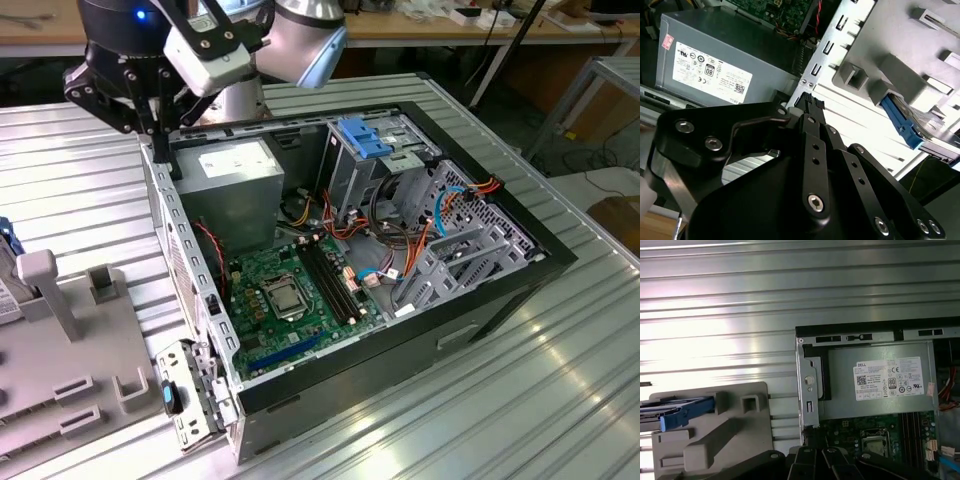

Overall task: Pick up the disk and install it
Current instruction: 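Reach for the disk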

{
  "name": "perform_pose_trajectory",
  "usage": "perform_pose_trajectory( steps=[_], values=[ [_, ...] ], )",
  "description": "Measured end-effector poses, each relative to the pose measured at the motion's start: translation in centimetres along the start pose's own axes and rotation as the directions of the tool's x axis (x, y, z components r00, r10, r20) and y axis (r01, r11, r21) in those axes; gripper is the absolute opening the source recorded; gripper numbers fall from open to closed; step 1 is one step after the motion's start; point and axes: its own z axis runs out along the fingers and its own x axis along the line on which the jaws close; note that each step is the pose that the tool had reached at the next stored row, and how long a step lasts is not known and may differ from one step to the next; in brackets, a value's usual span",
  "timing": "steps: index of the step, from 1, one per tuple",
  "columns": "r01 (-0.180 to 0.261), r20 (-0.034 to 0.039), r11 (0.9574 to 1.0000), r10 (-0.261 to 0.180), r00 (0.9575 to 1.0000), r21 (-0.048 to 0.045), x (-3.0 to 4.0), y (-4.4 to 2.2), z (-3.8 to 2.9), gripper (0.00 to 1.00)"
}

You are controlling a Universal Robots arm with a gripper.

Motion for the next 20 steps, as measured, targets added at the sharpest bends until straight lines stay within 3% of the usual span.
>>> perform_pose_trajectory(
  steps=[20],
  values=[
    [0.000,0.0000,1.0000,0.000,1.0000,0.0000,4.80,-0.36,-0.14,0.11]
  ],
)
